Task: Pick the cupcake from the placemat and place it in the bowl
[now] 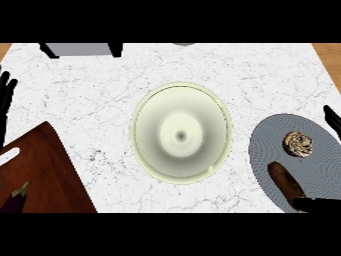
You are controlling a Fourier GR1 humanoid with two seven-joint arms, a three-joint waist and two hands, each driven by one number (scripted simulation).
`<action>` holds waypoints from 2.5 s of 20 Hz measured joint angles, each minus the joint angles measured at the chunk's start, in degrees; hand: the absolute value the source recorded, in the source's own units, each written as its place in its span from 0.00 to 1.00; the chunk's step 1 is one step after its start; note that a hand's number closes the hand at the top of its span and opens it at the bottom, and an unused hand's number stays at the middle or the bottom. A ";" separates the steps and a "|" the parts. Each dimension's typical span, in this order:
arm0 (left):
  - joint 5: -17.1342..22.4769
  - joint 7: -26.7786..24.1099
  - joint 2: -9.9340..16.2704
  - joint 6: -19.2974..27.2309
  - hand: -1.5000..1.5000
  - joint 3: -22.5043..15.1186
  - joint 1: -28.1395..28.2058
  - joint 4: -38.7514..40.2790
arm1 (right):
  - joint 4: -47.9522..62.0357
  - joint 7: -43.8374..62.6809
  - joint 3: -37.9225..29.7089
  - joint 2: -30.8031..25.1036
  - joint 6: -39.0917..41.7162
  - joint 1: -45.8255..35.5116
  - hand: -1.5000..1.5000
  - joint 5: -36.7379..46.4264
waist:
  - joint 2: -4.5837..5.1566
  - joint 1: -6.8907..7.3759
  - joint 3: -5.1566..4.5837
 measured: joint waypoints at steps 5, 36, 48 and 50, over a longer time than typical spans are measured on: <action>-0.53 -0.34 -0.61 -0.11 0.50 -0.12 -0.55 0.89 | -5.44 10.78 -5.53 -10.18 8.05 2.39 0.00 -0.13 | 0.07 -0.04 -0.08; -6.20 1.37 -5.62 -4.16 0.50 3.20 -5.09 3.47 | 11.77 15.30 -2.96 -9.03 30.97 -6.44 0.00 18.41 | 0.30 1.51 0.12; -7.38 0.53 -6.93 -7.08 0.50 6.14 -3.93 3.41 | 28.51 2.06 -3.36 -4.49 25.39 -12.09 0.00 27.66 | 0.30 1.54 0.12; -7.37 -0.31 -6.91 -8.04 0.50 6.96 -4.53 5.10 | 29.12 0.50 -3.29 -3.66 24.73 -11.88 0.00 28.81 | 0.29 1.46 0.10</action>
